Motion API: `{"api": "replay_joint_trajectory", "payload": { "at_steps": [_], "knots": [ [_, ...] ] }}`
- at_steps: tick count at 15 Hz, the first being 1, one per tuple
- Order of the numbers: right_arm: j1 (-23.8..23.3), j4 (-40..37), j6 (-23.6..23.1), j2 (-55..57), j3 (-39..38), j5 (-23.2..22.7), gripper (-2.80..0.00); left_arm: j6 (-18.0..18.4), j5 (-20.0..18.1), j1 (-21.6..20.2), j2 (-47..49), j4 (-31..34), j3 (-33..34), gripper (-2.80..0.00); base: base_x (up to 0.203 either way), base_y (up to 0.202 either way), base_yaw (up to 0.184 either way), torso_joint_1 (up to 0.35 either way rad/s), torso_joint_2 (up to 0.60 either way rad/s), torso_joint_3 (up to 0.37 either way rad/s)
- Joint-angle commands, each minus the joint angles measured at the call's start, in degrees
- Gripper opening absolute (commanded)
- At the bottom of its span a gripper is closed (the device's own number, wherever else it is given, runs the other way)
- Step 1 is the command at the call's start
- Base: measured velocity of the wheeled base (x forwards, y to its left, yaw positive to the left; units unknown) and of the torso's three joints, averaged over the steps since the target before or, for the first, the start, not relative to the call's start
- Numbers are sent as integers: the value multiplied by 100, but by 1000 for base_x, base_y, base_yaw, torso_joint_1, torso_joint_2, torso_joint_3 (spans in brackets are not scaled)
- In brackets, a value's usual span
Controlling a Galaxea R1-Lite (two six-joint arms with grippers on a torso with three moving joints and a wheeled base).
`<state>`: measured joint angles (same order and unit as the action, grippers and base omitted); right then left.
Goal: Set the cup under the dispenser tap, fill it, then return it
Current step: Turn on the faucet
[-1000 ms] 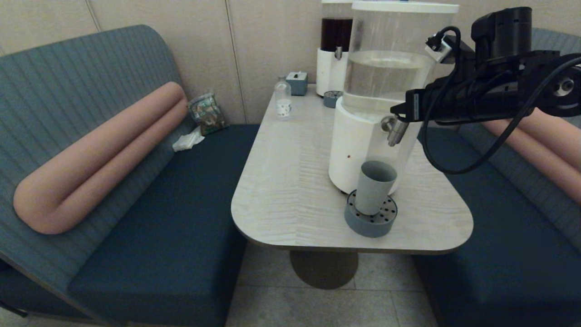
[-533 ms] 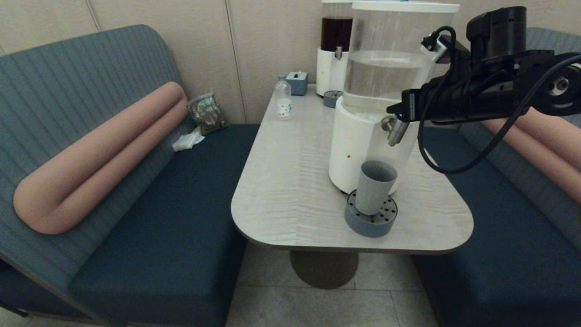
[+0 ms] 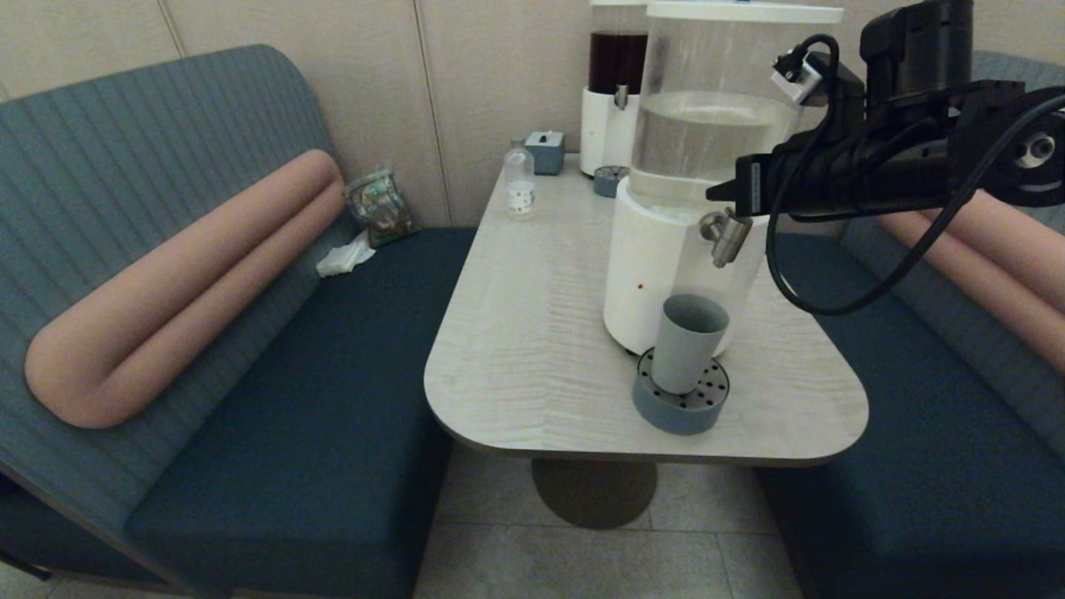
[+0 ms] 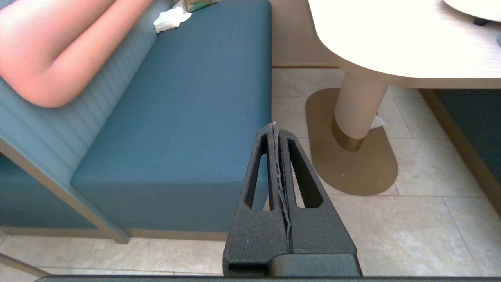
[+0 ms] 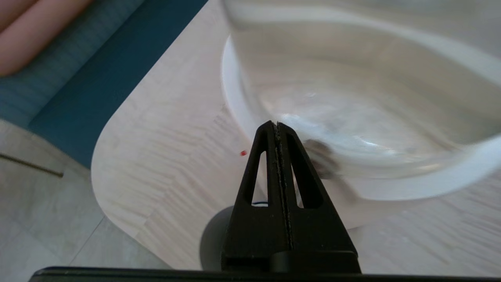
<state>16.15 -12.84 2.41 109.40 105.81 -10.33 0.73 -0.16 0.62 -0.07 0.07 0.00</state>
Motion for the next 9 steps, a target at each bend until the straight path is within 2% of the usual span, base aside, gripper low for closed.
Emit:
{"api": "replay_joint_trajectory", "payload": {
  "at_steps": [1,6,9],
  "knots": [
    [2,9,-4,-113,1,6,-280,-3,-2,-1,-1,1,0,-280,0,0,0,0,0,0],
    [-74,-75,-115,-276,57,61,-280,-3,-2,-1,-1,1,0,-280,0,0,0,0,0,0],
    [-89,-517,-520,-200,324,611,-280,-3,-2,8,-1,1,0,-280,0,0,0,0,0,0]
  ]
}}
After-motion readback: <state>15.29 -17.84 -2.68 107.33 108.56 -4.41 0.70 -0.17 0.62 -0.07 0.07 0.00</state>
